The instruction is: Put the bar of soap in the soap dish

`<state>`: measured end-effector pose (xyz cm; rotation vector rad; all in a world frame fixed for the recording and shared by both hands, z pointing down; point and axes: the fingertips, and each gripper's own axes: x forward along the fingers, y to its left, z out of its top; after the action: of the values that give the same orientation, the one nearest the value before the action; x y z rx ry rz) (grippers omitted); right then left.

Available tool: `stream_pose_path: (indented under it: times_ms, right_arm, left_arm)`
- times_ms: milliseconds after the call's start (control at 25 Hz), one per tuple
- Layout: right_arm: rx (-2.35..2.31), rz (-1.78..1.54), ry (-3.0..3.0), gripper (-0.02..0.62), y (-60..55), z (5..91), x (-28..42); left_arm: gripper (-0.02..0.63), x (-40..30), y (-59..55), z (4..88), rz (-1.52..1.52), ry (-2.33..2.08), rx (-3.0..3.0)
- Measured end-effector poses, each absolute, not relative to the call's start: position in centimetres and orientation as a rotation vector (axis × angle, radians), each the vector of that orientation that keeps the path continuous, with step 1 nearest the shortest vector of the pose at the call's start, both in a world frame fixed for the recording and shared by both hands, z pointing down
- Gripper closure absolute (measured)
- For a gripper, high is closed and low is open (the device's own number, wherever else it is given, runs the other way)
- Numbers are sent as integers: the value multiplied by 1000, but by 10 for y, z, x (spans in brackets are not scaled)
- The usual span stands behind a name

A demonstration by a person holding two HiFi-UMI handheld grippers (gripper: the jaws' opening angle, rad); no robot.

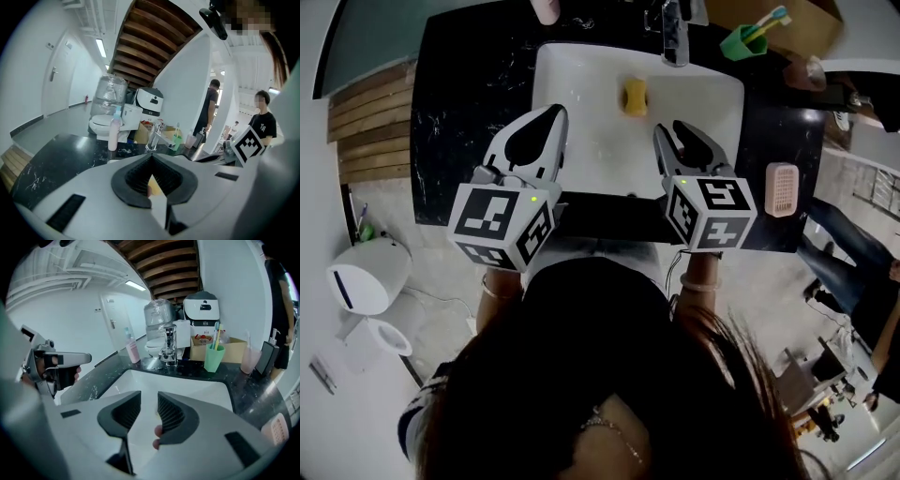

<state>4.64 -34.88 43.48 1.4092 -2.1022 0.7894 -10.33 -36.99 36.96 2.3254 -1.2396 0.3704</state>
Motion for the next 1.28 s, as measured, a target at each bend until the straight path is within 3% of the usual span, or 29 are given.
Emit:
stream_pose_path:
  times_ms: [440,1280]
  right_arm:
    - [1278,845,-2057,460,-366,483,49]
    - [1143,928,-1981,457,-394,573,38]
  left_arm:
    - [611,-106,-390,405,409,-1294,2202]
    - [611,-119,-393,446,483,-1341,2075]
